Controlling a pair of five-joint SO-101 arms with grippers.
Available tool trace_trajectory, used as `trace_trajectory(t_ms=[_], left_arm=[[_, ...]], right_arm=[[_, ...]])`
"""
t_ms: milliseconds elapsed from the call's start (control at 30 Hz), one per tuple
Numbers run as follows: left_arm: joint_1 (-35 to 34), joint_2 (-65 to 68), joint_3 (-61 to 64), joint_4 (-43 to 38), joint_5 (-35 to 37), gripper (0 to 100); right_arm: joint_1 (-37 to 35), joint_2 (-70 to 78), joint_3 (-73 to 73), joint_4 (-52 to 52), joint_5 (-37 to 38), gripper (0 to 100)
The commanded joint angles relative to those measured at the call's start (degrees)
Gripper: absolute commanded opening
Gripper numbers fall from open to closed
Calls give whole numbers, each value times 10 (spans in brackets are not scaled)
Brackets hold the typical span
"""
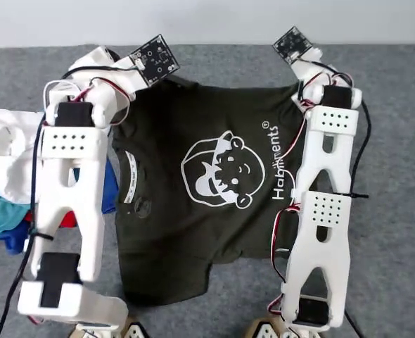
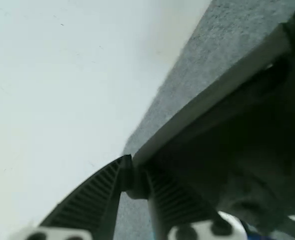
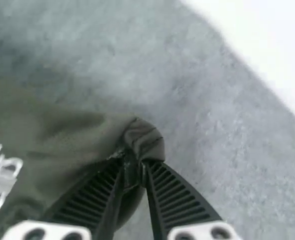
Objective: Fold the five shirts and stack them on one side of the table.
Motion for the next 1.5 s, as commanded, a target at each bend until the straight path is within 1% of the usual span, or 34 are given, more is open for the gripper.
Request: trace_trajectory(t_ms=[0,200,433,500,567,667,867,1067,1133,1200,1267,1333,1467], left_arm=[[6,-60,-26,62,-3,13],[4,-105,-25,175,-3,13],[4,-151,-24,306,-4,13],[2,-159,-24,329,-4,13],[1,-165,-24,343,-4,13],[1,-175,-24,358,-4,13],[4,-186,-24,412,-4,13],[5,-201,-24,497,-4,13],[4,-207,-19,504,-4,13],[3,-222,4,504,-9,13],[5,-247,50,504,-33,13],[5,-287,103,504,-56,13],[2,-385,220,504,-82,13]], right_arm=[[-8,-72,-33,88,28,9],[-9,-127,-33,245,30,10],[21,-170,-25,250,28,9],[29,-198,10,250,28,9],[31,-241,77,250,29,9],[28,-327,222,247,32,9],[6,-493,506,246,64,9],[15,-585,689,245,92,9],[17,-609,736,245,101,9],[19,-632,776,245,108,9],[20,-655,812,245,116,9],[21,-680,847,245,126,9],[22,-727,916,245,147,9]])
